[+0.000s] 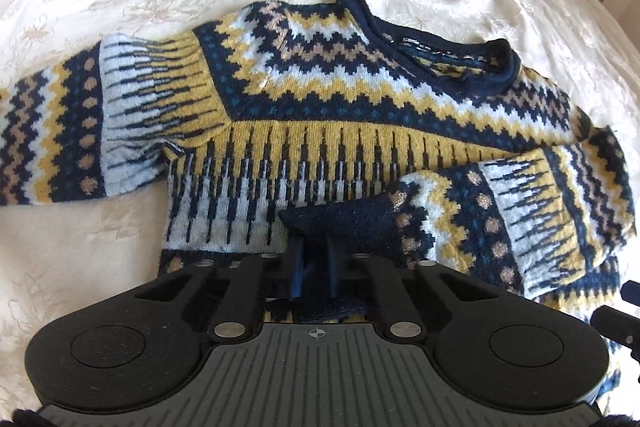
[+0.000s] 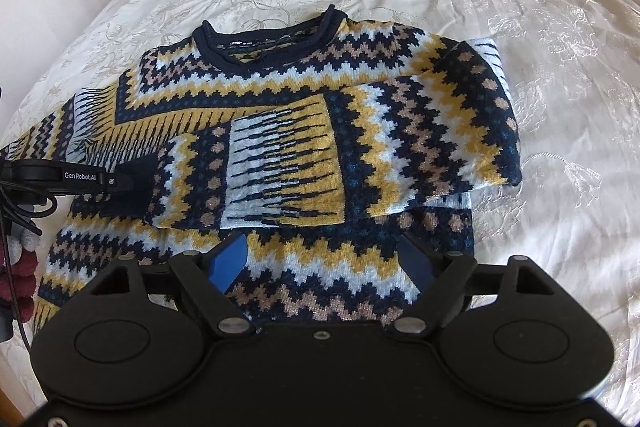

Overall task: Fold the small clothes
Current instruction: 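Carry the cuff across the sweater body and lay it down with the right gripper, then open the right gripper to release the cuff while the left gripper grasps the other cuff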

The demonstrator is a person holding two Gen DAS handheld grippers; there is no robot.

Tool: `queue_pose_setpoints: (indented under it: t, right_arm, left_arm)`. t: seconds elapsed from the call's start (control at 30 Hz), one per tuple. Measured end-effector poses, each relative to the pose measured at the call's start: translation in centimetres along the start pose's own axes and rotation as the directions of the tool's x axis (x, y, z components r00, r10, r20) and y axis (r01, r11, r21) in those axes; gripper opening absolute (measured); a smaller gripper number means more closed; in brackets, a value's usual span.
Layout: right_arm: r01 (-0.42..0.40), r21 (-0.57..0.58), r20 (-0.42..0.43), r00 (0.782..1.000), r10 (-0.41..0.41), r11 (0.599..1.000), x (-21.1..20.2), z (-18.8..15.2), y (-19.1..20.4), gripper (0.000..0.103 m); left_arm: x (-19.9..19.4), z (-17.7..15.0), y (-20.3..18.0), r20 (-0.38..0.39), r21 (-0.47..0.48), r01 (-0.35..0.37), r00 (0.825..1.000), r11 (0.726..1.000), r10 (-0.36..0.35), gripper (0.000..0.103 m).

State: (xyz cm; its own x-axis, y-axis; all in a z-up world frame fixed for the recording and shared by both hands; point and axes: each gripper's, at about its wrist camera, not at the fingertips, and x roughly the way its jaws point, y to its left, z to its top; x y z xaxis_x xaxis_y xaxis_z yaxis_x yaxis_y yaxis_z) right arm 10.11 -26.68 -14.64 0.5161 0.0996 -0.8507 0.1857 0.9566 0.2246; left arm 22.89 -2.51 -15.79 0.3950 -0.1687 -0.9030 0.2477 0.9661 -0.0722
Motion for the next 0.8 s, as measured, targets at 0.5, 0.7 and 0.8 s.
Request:
queue_pose_setpoints:
  t: [0.5,0.7,0.8]
  right_arm:
    - [0.016,0.048,0.013,1.000,-0.017,0.999,0.2,0.8,-1.8,0.084]
    - [0.036,0.041,0.045,0.998,-0.038,0.998,1.0,3.2,-2.4,0.084]
    - [0.044,0.043,0.062,0.997,-0.047,0.998,1.5,4.8,-2.9,0.085]
  left_arm:
    - [-6.5,5.3,2.5,0.217,0.044,-0.071,0.974,0.997,0.060,0.004]
    - [-3.2,5.1,4.0,0.164,-0.001,-0.135,0.977,0.991,0.133,0.004]
    - [-2.2,5.2,4.5,0.147,-0.007,-0.167,0.975,0.986,0.167,0.004]
